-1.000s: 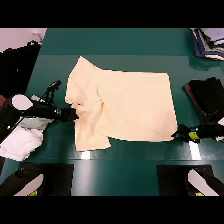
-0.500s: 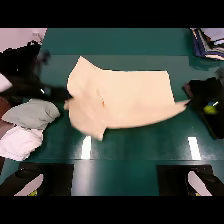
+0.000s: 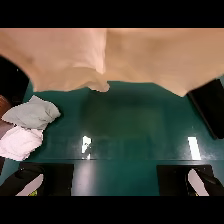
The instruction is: Fold the shirts.
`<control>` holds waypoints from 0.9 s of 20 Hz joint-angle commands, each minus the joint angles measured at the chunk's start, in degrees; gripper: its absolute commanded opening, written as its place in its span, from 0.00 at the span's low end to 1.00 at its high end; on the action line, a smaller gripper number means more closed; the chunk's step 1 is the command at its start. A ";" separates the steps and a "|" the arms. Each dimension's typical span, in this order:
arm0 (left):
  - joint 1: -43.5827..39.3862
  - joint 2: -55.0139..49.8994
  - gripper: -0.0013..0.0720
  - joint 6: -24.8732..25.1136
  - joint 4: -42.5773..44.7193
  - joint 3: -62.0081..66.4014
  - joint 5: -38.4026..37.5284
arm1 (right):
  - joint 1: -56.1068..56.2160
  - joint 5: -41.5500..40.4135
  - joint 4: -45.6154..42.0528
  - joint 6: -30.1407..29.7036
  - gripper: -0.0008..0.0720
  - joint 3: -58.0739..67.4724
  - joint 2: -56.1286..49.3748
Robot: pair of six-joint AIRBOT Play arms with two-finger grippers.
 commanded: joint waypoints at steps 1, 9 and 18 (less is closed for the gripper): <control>0.04 4.48 0.05 -3.08 -0.17 6.40 9.70 | -6.95 5.03 -0.37 -0.35 0.03 11.93 -0.26; 0.04 5.35 0.05 -7.02 10.29 -5.29 5.38 | -12.37 18.71 4.39 -0.26 0.03 10.19 -7.98; 0.04 -18.12 0.05 -3.76 11.50 -42.38 3.26 | 8.20 25.83 -5.86 0.31 0.03 -13.68 -34.29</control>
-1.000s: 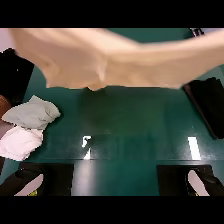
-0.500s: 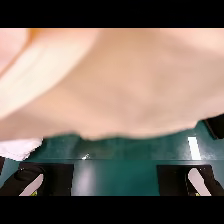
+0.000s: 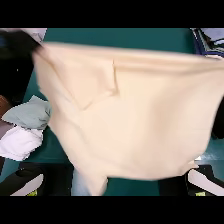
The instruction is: Fold the shirts.
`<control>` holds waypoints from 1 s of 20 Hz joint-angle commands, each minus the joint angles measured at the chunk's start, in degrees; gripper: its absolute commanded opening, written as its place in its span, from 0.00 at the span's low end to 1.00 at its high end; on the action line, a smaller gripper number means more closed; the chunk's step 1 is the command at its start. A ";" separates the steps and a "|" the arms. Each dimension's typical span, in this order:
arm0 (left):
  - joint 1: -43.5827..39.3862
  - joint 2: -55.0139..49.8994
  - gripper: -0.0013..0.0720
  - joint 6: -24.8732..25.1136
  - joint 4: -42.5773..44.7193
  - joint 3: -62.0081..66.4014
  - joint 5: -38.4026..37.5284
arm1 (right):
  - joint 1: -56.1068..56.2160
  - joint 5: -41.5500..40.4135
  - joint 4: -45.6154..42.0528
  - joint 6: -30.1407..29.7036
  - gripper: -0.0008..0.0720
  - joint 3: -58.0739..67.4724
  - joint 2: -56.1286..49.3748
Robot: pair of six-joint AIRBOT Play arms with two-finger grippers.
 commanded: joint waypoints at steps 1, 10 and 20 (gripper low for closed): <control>0.02 -12.46 0.05 3.10 0.13 -6.40 2.32 | 7.91 -0.68 -7.19 0.52 0.03 -6.25 -11.82; 0.04 -29.55 0.05 6.91 -0.31 5.53 26.36 | 10.38 -14.86 -7.17 1.18 0.03 15.58 -32.83; 5.03 -29.46 0.05 14.38 0.13 5.22 3.65 | 12.00 -17.22 -7.56 0.28 0.03 2.10 -24.39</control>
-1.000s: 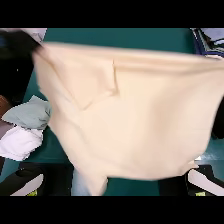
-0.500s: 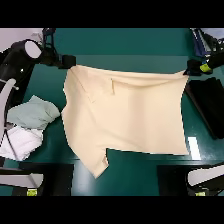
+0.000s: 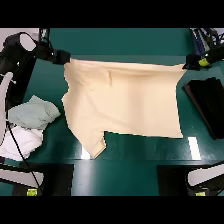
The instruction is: Fold the shirts.
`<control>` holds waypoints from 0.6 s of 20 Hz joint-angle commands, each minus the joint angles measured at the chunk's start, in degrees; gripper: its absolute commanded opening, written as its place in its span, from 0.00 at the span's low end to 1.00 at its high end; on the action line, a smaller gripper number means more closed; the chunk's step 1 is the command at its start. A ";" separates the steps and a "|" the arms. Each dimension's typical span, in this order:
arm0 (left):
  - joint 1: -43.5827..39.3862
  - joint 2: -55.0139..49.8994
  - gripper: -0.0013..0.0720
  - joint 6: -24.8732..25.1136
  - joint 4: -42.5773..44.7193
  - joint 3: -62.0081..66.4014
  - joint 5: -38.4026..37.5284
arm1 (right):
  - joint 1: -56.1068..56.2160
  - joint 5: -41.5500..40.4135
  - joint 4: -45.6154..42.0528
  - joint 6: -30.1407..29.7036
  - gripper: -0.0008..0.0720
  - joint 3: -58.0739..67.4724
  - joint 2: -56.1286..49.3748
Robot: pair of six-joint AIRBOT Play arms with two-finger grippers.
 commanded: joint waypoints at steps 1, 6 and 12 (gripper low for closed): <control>1.07 -0.13 0.05 2.60 -0.11 -4.59 -8.13 | 1.18 -4.83 -0.31 -0.09 0.03 -11.26 4.83; 1.07 -0.15 0.05 2.54 -2.29 -16.06 -5.66 | 2.89 -13.51 -0.24 -0.07 0.03 -27.19 9.92; 1.07 1.05 0.56 -3.19 -1.57 -18.03 -9.53 | 2.54 -11.50 0.26 -0.02 0.62 -31.65 12.07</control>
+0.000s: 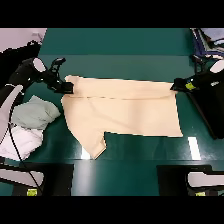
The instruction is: Fold the shirts.
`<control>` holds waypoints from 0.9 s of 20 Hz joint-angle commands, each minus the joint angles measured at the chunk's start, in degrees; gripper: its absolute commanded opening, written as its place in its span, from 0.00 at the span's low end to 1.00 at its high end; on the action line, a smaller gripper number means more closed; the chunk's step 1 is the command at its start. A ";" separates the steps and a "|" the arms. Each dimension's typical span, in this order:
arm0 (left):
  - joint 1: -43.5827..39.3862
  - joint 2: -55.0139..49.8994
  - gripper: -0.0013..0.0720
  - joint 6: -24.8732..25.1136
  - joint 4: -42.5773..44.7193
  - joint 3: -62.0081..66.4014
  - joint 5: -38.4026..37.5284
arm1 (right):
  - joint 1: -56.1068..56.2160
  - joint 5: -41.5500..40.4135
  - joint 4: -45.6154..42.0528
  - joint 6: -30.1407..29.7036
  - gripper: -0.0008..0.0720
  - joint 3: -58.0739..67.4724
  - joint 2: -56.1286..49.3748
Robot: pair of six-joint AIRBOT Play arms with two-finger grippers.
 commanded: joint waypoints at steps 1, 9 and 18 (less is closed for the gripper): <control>0.02 2.14 0.52 -3.91 0.26 -1.09 -3.45 | -0.66 4.28 0.22 0.02 0.62 -0.68 1.51; 0.02 25.75 0.52 -5.70 0.00 -24.28 -8.68 | -7.19 9.81 0.33 -1.51 0.61 -9.79 19.43; 0.00 36.46 0.52 -5.03 -19.76 -51.01 1.70 | -7.23 10.25 0.35 -1.51 0.61 -17.81 28.89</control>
